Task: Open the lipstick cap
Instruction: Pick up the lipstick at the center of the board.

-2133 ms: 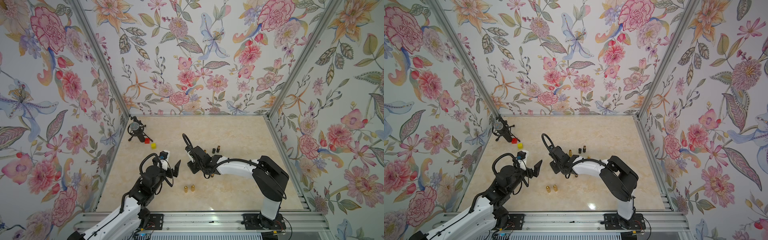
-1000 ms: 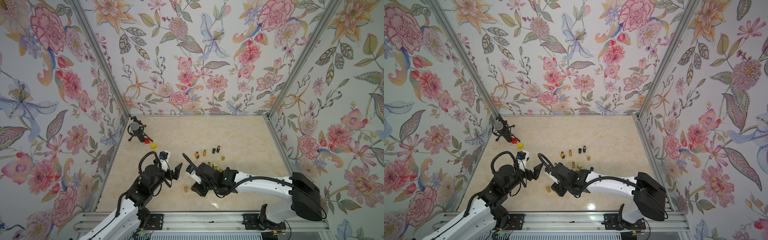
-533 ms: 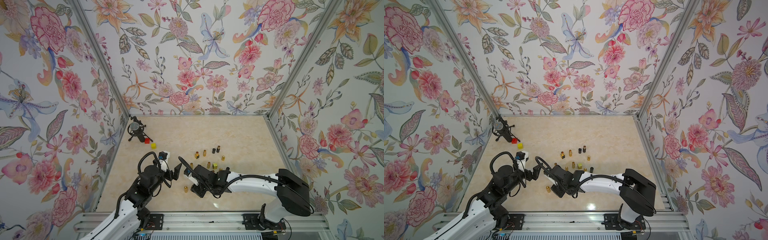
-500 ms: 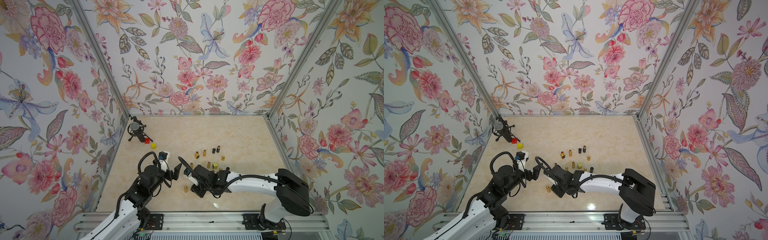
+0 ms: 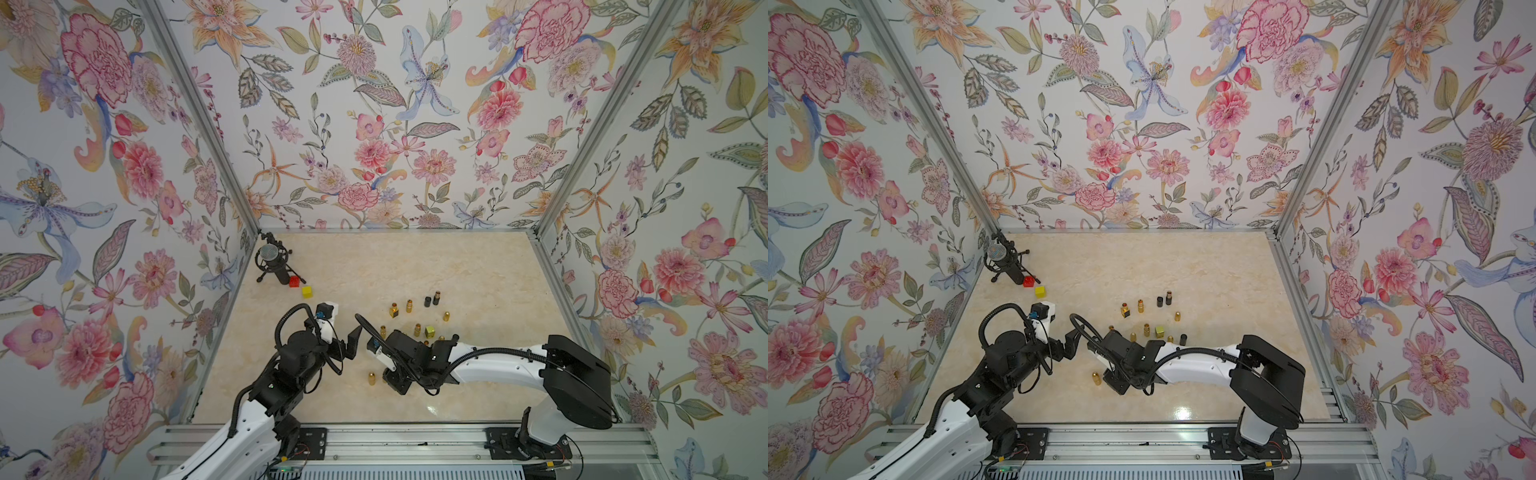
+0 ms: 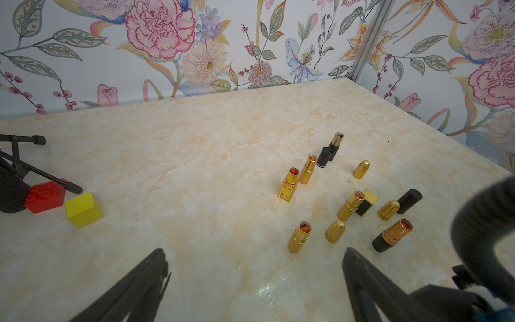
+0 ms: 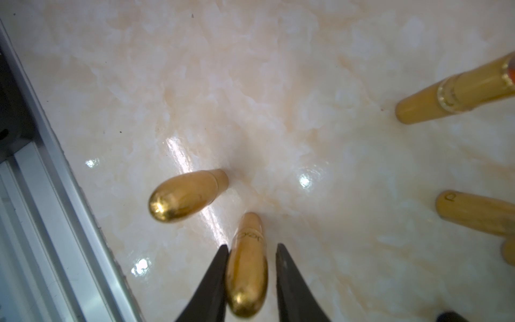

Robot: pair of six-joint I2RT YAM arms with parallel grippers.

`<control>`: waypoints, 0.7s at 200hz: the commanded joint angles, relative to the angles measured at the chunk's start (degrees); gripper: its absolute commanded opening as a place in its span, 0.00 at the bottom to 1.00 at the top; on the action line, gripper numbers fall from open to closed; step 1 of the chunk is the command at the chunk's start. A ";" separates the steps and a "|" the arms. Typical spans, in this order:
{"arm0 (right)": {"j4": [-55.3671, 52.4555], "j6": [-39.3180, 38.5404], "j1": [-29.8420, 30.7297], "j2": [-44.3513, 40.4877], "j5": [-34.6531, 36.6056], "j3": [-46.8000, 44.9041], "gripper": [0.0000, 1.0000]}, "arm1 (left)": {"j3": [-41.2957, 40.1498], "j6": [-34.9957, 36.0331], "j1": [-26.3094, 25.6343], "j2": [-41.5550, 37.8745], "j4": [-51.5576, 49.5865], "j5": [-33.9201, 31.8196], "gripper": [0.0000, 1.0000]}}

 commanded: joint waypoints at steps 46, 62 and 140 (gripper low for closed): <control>0.93 -1.20 -0.27 -0.19 -0.34 1.19 0.25 | 0.99 -1.33 0.63 -0.75 -0.58 -1.08 0.99; 0.86 -1.09 -0.36 -0.71 -0.41 1.23 0.24 | 1.04 -1.29 0.67 -0.65 -0.51 -1.05 0.99; -2.77 2.53 -7.24 -11.20 -3.80 1.25 0.25 | 2.64 0.79 0.63 0.68 2.81 0.62 0.99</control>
